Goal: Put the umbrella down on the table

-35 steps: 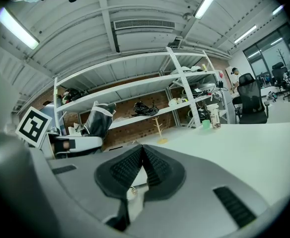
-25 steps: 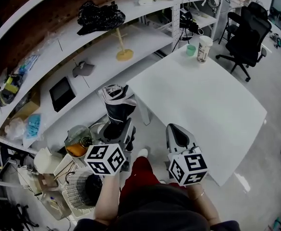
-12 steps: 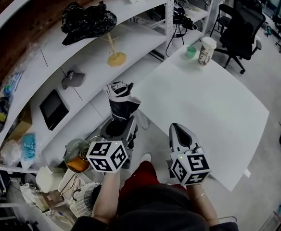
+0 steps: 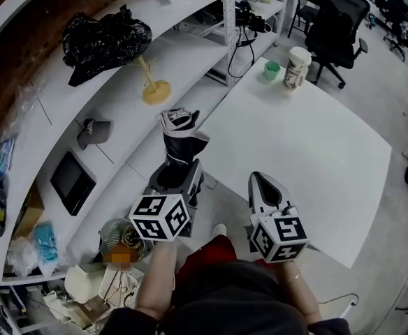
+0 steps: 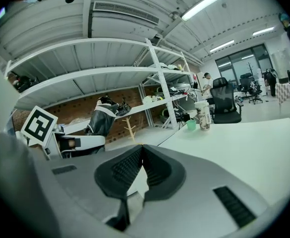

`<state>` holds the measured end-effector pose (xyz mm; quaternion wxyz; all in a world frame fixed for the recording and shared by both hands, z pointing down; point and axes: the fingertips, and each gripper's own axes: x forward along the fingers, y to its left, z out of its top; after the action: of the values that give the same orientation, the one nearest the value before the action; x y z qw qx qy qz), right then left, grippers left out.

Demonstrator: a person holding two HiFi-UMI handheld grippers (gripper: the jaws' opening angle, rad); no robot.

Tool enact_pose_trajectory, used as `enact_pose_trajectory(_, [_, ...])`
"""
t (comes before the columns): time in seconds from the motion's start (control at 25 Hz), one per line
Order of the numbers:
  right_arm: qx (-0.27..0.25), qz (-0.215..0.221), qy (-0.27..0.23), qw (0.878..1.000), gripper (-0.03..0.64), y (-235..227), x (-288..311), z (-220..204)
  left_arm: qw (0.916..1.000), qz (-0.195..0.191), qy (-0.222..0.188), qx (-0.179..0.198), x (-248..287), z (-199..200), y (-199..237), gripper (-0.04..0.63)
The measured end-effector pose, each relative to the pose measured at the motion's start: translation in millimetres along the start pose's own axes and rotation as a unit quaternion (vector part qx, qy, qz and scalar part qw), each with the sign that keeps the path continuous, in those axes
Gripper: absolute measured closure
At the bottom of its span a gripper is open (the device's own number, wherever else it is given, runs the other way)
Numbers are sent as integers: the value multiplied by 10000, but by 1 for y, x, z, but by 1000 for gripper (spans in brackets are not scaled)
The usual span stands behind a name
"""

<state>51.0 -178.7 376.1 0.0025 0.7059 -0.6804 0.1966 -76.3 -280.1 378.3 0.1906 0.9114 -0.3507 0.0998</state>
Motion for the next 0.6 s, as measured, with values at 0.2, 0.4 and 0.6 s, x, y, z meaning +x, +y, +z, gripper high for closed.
enact_pose_trajectory(0.2, [132, -305, -8, 9994, 598, -5, 22, 2, 9992, -303, 198, 147, 30, 5, 10, 370])
enact_pose_trajectory(0.4, [175, -576, 35, 9982, 598, -16, 40, 4, 9978, -529, 335, 205, 61, 10, 16, 370])
enact_pose_trajectory(0.6, [203, -830, 171, 9962, 598, -30, 53, -2, 9955, -747, 535, 223, 92, 7, 17, 370])
